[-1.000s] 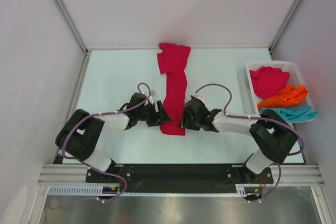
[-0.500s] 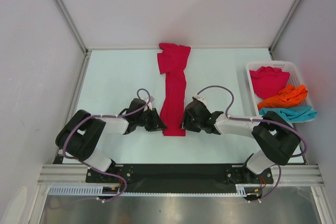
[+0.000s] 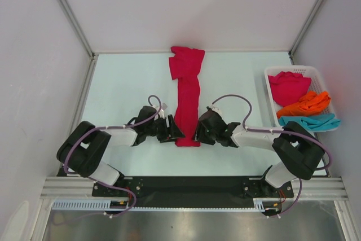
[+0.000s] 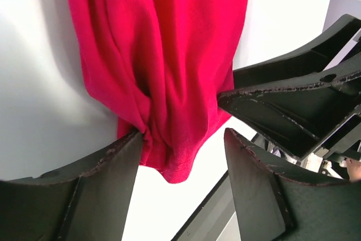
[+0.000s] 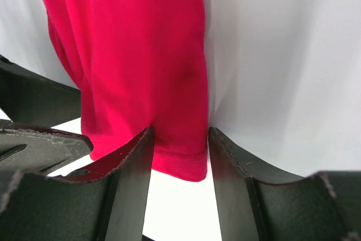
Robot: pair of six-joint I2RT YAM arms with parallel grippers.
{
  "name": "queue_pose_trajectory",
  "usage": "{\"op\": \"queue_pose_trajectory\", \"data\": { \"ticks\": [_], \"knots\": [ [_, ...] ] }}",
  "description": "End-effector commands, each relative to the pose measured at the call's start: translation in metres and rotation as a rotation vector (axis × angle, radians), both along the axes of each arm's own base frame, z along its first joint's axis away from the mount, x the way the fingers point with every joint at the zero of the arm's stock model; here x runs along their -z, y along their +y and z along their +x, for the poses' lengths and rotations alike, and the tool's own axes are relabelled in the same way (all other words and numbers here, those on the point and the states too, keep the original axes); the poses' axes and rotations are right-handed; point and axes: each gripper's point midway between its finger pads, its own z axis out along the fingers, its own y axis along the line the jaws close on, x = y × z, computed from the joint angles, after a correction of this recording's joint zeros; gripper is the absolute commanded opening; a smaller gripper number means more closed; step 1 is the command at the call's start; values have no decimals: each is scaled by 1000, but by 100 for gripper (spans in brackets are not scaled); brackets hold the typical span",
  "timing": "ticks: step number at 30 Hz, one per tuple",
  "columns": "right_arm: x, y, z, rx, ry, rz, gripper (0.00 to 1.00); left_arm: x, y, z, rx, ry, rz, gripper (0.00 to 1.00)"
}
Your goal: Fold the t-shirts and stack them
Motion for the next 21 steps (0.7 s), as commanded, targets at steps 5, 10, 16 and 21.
{"op": "queue_pose_trajectory", "data": {
  "ticks": [5,10,16,21],
  "knots": [
    [9,6,-10,-8,28,7,49,62,44,-63,8,231,226,69],
    [9,6,-9,-12,24,4,50,58,63,-60,-41,201,326,77],
    [10,9,-8,-20,28,-2,49,51,89,-44,-131,132,479,97],
    [10,11,-5,-33,25,-13,50,69,99,-50,-154,166,527,97]
  ]
}}
